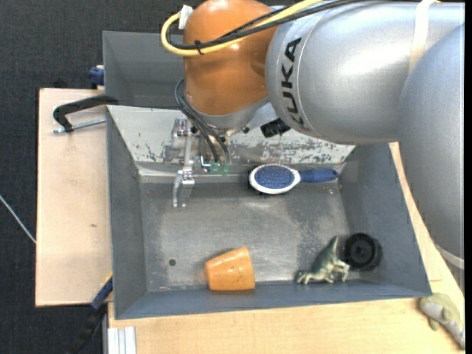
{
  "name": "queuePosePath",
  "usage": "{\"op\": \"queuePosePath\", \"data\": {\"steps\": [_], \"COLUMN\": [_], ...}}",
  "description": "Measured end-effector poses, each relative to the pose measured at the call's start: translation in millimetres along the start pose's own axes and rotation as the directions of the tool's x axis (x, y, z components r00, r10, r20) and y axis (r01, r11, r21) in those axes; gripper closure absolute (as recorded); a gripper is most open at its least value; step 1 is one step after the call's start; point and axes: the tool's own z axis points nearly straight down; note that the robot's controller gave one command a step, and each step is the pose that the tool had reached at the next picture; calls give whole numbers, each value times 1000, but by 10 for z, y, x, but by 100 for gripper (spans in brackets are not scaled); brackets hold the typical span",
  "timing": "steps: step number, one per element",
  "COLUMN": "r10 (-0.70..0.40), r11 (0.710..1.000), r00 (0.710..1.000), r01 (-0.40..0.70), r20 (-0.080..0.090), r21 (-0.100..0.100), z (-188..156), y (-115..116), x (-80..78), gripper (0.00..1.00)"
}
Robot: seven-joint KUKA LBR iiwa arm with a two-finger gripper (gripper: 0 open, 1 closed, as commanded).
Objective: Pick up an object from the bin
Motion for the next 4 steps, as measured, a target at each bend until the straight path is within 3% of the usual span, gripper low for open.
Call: {"op": "queuePosePath", "data": {"steps": [1,2,3,4], "r10": [-79,-5,-171,35], "r11": [997,1000,985,999], "r00": [997,1000,985,999], "r01": [79,5,171,-35], "r20": [8,19,6,17], "r21": [0,0,-2,0], "z": [1563,925,1476,999], "y": [-708,-1253,-1920,-2425], "x": [-159,-193,-187,-162], "gripper": [0,0,0,0]}}
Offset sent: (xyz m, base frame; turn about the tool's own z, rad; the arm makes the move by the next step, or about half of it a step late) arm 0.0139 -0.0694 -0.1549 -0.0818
